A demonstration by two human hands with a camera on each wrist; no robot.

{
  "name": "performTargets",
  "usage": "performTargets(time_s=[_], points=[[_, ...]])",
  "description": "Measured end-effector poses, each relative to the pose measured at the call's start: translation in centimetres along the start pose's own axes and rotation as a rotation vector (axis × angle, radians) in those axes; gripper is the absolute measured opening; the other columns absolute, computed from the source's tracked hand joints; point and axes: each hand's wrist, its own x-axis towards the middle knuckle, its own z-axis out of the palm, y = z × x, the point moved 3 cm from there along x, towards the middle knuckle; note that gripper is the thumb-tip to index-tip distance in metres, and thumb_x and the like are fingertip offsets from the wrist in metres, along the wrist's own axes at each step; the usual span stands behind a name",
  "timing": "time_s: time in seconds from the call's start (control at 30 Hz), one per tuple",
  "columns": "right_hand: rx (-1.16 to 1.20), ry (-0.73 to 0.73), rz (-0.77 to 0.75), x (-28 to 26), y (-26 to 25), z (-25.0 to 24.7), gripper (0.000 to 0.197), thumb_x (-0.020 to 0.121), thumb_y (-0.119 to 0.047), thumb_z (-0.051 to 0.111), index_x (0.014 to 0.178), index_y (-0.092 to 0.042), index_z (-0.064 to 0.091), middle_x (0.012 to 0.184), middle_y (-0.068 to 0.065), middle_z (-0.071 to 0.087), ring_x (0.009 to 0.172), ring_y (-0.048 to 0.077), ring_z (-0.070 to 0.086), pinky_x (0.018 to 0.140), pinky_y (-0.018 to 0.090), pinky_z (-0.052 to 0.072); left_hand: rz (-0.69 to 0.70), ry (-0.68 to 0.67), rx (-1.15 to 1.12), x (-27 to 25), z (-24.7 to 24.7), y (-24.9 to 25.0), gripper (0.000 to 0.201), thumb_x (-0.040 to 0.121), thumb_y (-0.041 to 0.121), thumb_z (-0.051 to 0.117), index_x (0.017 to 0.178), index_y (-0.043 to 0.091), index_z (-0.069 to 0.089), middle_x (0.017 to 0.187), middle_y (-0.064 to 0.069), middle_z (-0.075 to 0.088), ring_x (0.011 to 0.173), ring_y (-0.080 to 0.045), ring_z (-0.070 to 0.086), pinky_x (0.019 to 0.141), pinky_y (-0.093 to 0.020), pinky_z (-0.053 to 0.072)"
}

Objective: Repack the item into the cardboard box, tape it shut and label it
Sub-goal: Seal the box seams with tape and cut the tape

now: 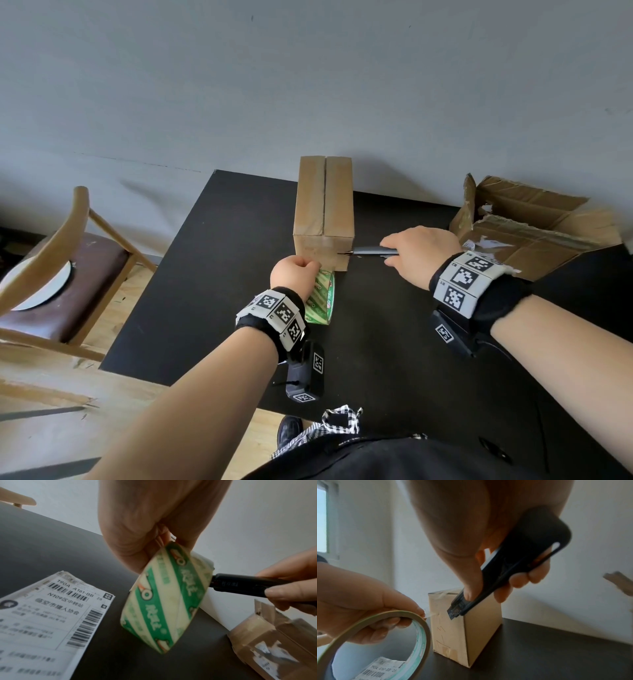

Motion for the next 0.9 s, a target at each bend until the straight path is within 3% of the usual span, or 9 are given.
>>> performTargets(time_s=[0.07, 0.17, 0.23, 0.37, 0.57, 0.73, 0.83, 0.9], points=[[0.08, -0.013, 0.038, -0.6, 1.1, 0.9, 0.019, 0.094, -0.037, 0.045, 0.107, -0.032, 0.059, 0.089, -0.005, 0.062, 0.083, 0.019, 0.058, 0.067, 0.03, 0.047, 0.035, -0.04, 0.024, -0.5, 0.6, 0.3, 0.016, 0.088, 0.022, 0.056, 0.082, 0.014, 0.068, 0.072, 0.003, 0.062, 0.066, -0.014, 0.056, 0.064, -0.026, 0.049], [0.173, -0.083, 0.109, -1.7, 2.7, 3.4, 0.024, 0.094, -0.039, 0.044, 0.113, -0.031, 0.056, 0.096, -0.003, 0.062, 0.087, 0.019, 0.059, 0.07, 0.031, 0.049, 0.098, -0.114, 0.06, -1.1, 1.9, 0.8, 0.022, 0.088, 0.025, 0.059, 0.092, 0.007, 0.07, 0.084, -0.003, 0.066, 0.078, -0.018, 0.061, 0.076, -0.033, 0.052], [0.232, -0.126, 0.17, -2.2, 3.5, 5.8, 0.03, 0.095, -0.034, 0.043, 0.123, -0.028, 0.05, 0.105, 0.002, 0.059, 0.094, 0.022, 0.058, 0.076, 0.035, 0.05, 0.136, -0.151, 0.078, -1.5, 2.8, 1.1, 0.017, 0.088, 0.026, 0.061, 0.091, 0.012, 0.07, 0.083, 0.003, 0.066, 0.078, -0.012, 0.061, 0.073, -0.026, 0.051], [0.285, -0.122, 0.262, -3.0, 4.4, 10.2, 0.042, 0.094, -0.026, 0.047, 0.135, -0.023, 0.039, 0.118, 0.01, 0.053, 0.109, 0.028, 0.053, 0.091, 0.041, 0.047, 0.181, -0.243, 0.099, -2.1, 4.5, 1.7, 0.007, 0.088, 0.022, 0.061, 0.087, 0.021, 0.068, 0.075, 0.017, 0.059, 0.069, 0.003, 0.055, 0.056, -0.003, 0.041], [0.411, -0.146, 0.344, -3.6, 4.7, 14.3, 0.047, 0.093, -0.018, 0.051, 0.138, -0.023, 0.035, 0.121, 0.011, 0.042, 0.11, 0.028, 0.048, 0.088, 0.04, 0.048, 0.213, -0.281, 0.131, -2.3, 6.4, 2.4, 0.009, 0.089, 0.022, 0.061, 0.086, 0.022, 0.069, 0.073, 0.018, 0.06, 0.068, 0.004, 0.054, 0.06, -0.004, 0.041], [0.25, -0.051, 0.315, -3.1, 5.1, 14.2, 0.043, 0.095, -0.033, 0.047, 0.137, -0.027, 0.041, 0.124, 0.004, 0.05, 0.118, 0.026, 0.044, 0.098, 0.037, 0.037, 0.23, -0.294, 0.168, -2.0, 7.3, 2.6, 0.008, 0.089, 0.022, 0.061, 0.086, 0.022, 0.069, 0.073, 0.016, 0.061, 0.07, 0.001, 0.055, 0.065, -0.01, 0.042], [0.573, 0.145, 0.325, -2.6, 5.0, 12.5, 0.036, 0.097, -0.031, 0.043, 0.127, -0.017, 0.055, 0.12, 0.007, 0.058, 0.115, 0.027, 0.05, 0.096, 0.038, 0.041, 0.253, -0.3, 0.181, -1.8, 7.7, 2.8, 0.008, 0.088, 0.02, 0.062, 0.084, 0.023, 0.067, 0.075, 0.016, 0.061, 0.073, 0.0, 0.055, 0.065, -0.01, 0.041], [0.908, 0.163, 0.36, -2.2, 4.4, 11.3, 0.035, 0.095, -0.034, 0.046, 0.12, -0.013, 0.059, 0.113, 0.005, 0.062, 0.11, 0.022, 0.055, 0.095, 0.033, 0.042, 0.271, -0.301, 0.189, -1.9, 8.0, 2.9, 0.008, 0.088, 0.018, 0.062, 0.083, 0.024, 0.066, 0.077, 0.015, 0.061, 0.076, -0.002, 0.056, 0.065, -0.012, 0.042]])
